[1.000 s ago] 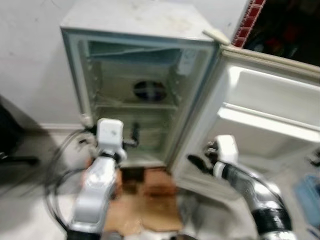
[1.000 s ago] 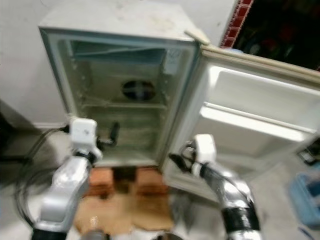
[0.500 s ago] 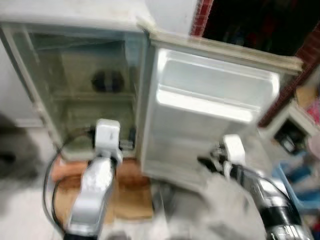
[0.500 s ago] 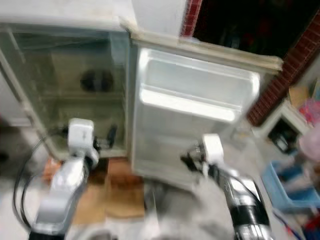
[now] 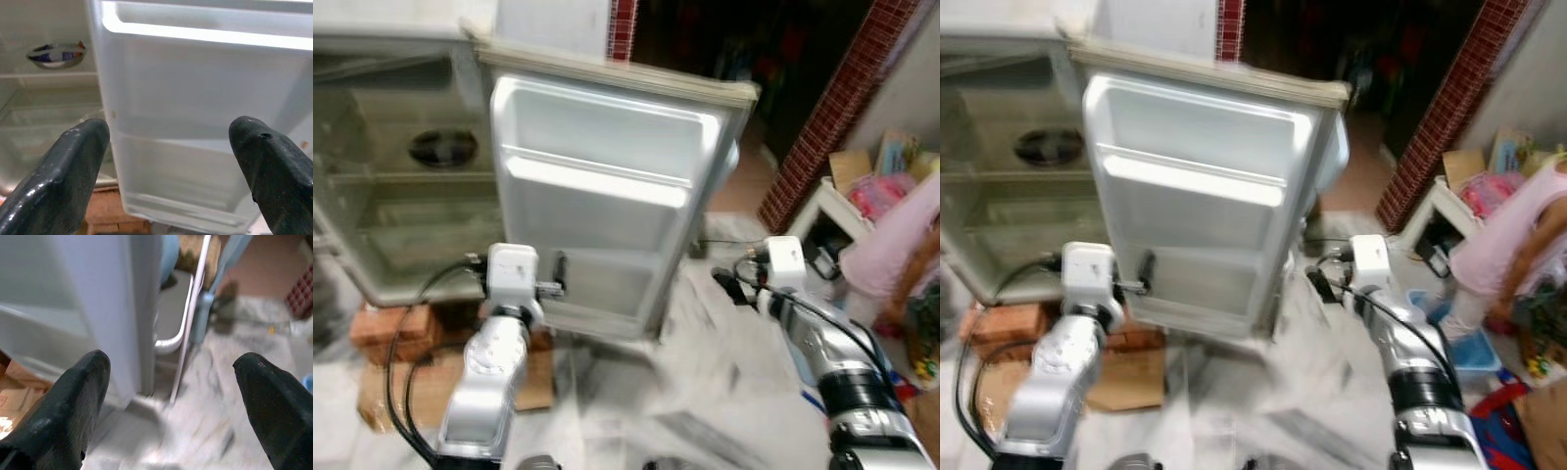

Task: Restocking fridge

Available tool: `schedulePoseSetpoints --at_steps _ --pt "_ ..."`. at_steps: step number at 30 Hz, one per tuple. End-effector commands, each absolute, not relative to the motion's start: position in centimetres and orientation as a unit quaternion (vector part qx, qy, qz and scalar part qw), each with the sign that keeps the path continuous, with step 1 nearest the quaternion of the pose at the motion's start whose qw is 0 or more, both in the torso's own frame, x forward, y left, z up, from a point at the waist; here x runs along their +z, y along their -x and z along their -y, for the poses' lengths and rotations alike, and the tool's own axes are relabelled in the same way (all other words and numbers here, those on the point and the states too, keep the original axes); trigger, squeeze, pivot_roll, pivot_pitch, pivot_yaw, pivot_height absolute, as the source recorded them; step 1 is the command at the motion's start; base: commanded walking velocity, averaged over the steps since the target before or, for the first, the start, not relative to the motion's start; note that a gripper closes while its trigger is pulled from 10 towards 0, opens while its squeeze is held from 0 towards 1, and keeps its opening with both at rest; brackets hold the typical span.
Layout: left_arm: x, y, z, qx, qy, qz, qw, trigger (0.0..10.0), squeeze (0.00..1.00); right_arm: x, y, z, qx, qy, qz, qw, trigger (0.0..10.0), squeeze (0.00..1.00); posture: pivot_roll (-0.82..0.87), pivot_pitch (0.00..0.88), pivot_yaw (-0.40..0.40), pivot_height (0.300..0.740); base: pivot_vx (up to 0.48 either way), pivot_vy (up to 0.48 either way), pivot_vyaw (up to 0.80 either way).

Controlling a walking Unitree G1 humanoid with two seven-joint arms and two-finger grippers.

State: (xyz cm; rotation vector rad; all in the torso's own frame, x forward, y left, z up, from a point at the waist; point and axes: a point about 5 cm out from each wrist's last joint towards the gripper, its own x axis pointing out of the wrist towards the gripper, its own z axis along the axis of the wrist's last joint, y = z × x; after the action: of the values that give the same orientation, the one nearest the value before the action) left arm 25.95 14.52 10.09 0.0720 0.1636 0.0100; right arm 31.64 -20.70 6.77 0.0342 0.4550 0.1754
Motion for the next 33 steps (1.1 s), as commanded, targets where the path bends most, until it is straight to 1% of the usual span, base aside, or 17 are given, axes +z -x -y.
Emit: schedulePoseSetpoints --at_steps 1,3,6,10,19,27,33 --pt "10.2 -26.1 -13.8 0.0 -0.031 -0.084 0.996 10.0 0.0 7.7 -32.2 21.1 0.074 -0.007 -0.197 0.977 10.0 0.0 0.09 0.0 -0.078 0.74 0.371 0.0 0.0" --pt "10.1 -26.1 -14.0 0.011 -0.029 -0.089 0.996 10.0 0.0 8.0 -32.6 20.8 0.072 -0.016 -0.183 0.98 10.0 0.0 0.09 0.0 -0.078 0.74 0.291 0.0 0.0" --pt "10.1 -26.1 -14.2 0.031 -0.024 -0.089 0.995 10.0 0.0 8.7 -33.0 20.3 0.075 -0.015 -0.16 0.984 10.0 0.0 0.09 0.0 -0.077 0.74 0.0 0.0 0.0" --pt "9.8 -26.0 -15.0 0.057 -0.011 -0.099 0.993 10.0 0.0 9.5 -33.5 19.9 0.06 -0.021 -0.121 0.991 10.0 0.0 0.09 0.0 -0.08 0.74 0.0 0.0 0.75" --pt "9.3 -25.8 -15.1 0.047 0.01 -0.112 0.993 10.0 0.0 10.1 -33.7 19.1 0.025 -0.025 -0.065 0.997 10.0 0.0 0.09 0.0 -0.075 0.74 0.0 0.0 0.73" --pt "9.4 -26.0 -14.7 0.033 0.012 -0.113 0.993 10.0 0.0 10.3 -33.9 19.3 0.003 -0.019 -0.054 0.998 10.0 0.0 0.08 0.0 -0.068 0.74 0.0 0.0 0.7" --pt "9.1 -26.0 -14.8 0.038 0.016 -0.123 0.992 10.0 0.0 11.2 -35.0 19.1 -0.011 -0.007 -0.042 0.999 10.0 0.0 0.09 0.0 -0.071 0.74 0.0 0.0 0.68"
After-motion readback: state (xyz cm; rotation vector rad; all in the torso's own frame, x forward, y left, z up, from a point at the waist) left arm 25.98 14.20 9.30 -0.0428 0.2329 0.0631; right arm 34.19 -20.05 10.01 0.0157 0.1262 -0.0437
